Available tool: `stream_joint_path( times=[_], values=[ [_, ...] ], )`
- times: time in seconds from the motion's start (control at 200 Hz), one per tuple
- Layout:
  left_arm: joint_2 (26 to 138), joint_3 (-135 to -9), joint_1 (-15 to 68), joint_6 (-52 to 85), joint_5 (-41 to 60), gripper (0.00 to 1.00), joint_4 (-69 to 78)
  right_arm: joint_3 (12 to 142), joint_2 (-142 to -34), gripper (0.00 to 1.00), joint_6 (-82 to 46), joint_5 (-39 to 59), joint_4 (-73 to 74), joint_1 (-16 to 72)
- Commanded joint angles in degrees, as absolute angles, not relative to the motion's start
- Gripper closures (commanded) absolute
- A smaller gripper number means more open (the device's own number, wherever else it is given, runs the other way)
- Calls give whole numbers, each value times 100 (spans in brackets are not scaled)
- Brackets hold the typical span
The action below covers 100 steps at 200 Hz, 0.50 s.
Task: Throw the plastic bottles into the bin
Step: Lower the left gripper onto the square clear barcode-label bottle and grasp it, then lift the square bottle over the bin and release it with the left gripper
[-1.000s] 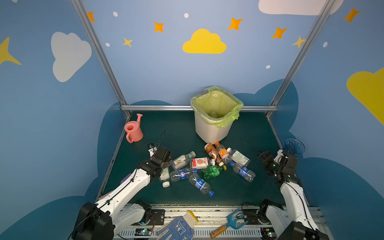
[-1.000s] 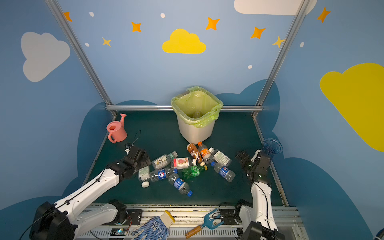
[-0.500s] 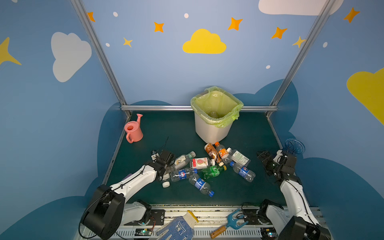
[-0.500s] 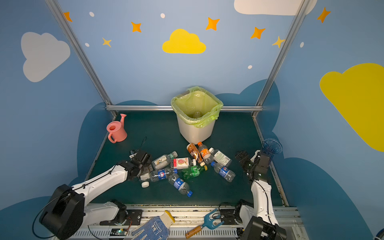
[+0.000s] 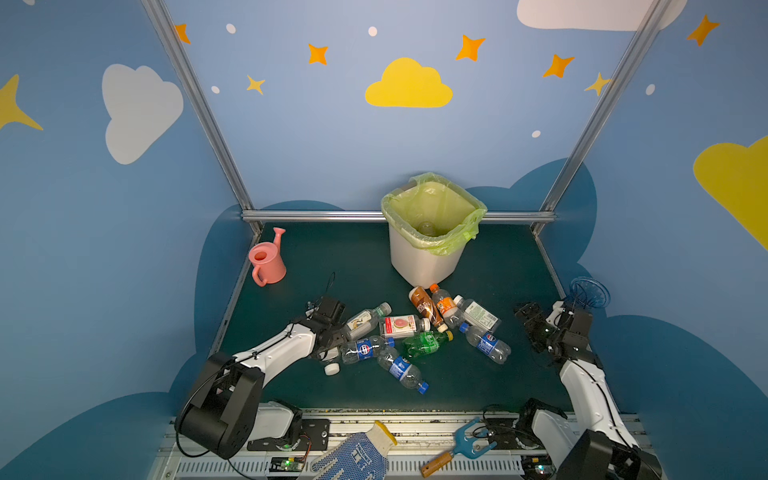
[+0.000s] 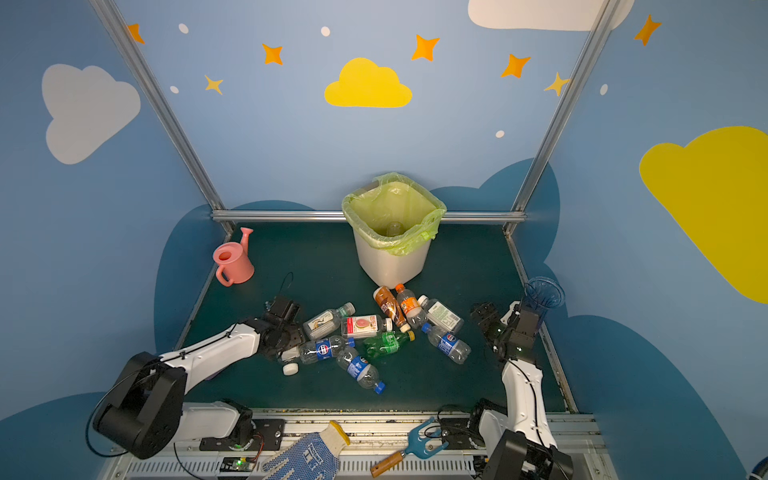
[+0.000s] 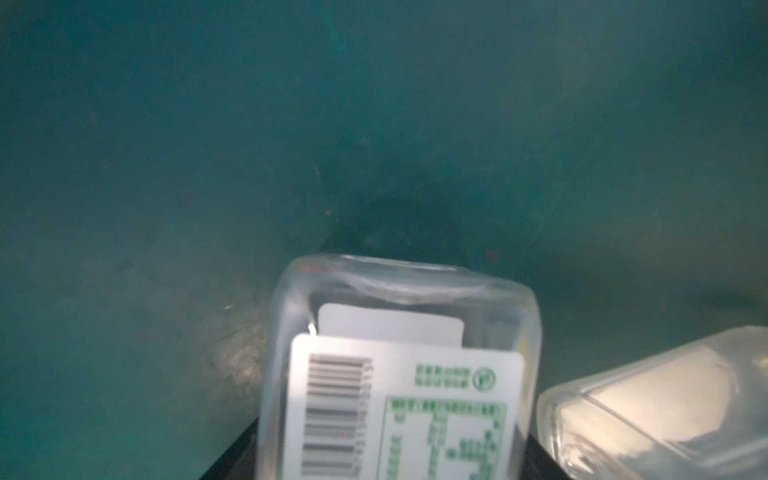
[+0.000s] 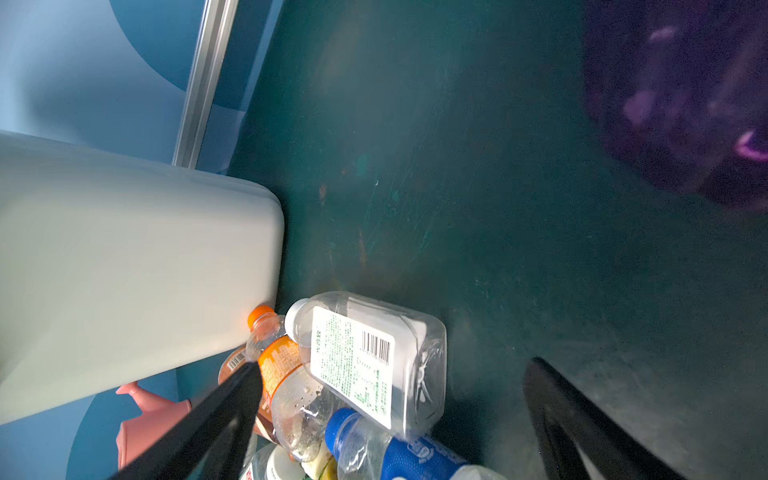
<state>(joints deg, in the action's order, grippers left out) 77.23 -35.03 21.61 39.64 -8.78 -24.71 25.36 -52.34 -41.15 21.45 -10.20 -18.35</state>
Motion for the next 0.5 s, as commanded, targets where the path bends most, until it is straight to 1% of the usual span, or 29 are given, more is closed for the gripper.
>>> stream_joint_path(
  times=[0.0,0.08,0.295,0.41,0.496],
  values=[
    [7802,-3549,2045,3826,-518,25,-2332,2487,-5265,2,-4055,2059,-939,-1856],
    [7830,-3590,2008,3807,-457,27,-2342,2488,-5273,2,-4054,2072,-936,-1861],
    [7385,-3663,1878,3806,-326,44,-2215,2509,-5282,2,-4061,2074,-923,-1863],
    [6823,-3868,1592,3692,-180,48,-2247,2554,-5282,2,-4045,2065,-934,-1863],
    [6314,-4261,1247,3515,-153,49,-2335,2600,-5273,2,-4026,2054,-962,-1872]
  ],
)
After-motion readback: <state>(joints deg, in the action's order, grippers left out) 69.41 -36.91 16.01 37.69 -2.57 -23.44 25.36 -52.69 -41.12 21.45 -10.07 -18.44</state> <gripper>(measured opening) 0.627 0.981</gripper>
